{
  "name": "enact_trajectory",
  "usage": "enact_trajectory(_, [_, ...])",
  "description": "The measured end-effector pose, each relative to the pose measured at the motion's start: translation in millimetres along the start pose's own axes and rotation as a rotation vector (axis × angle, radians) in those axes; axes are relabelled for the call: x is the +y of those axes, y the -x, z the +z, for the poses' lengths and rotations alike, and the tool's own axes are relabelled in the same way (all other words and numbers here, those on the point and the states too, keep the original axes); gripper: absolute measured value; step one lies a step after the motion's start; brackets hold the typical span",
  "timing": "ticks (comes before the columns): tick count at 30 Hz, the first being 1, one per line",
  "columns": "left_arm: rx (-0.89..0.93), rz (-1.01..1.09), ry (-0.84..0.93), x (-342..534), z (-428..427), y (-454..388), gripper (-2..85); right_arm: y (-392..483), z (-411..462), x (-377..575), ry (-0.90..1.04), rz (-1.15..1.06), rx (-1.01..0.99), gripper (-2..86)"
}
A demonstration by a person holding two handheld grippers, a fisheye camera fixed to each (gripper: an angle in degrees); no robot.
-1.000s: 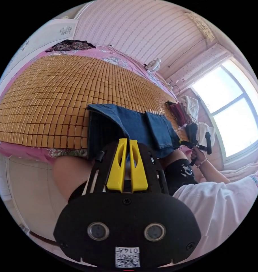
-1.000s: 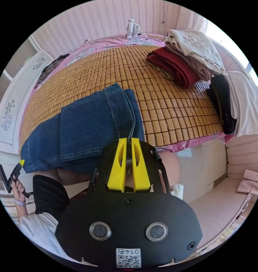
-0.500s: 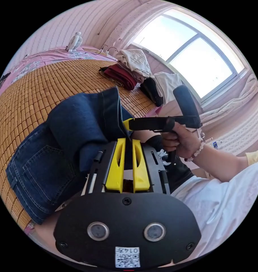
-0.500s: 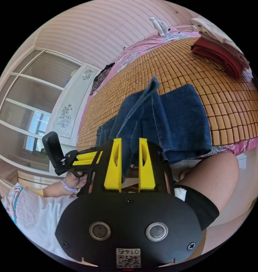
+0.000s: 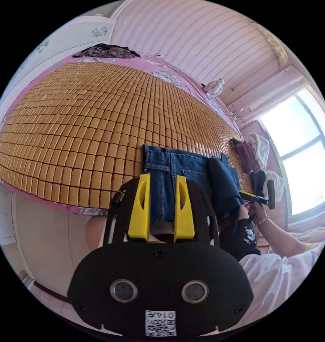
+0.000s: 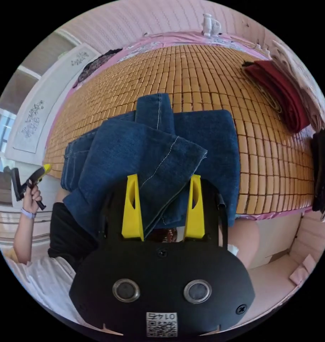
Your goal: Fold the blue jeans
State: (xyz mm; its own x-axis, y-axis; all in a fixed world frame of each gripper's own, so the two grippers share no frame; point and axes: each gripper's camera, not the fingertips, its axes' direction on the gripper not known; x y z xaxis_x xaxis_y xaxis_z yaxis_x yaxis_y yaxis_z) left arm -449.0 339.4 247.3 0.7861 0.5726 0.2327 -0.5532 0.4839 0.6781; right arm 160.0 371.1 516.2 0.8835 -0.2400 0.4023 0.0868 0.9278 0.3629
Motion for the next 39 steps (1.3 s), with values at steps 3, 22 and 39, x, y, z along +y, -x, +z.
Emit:
enact_trajectory(3, [-0.010, -0.043, 0.082, -20, 23, 2, 12.0, 38, 2, 3, 0.008, -0.153, 0.124, 11.2])
enact_trajectory(22, [-0.326, 0.170, -0.078, -85, -105, -11, -0.9, -44, -254, 14, -0.519, -0.099, 0.310, 1.4])
enact_trajectory(39, [-0.357, -0.048, -0.261, -79, -229, 72, -1.0, -123, -200, 30, -0.389, 0.236, 0.165, -0.5])
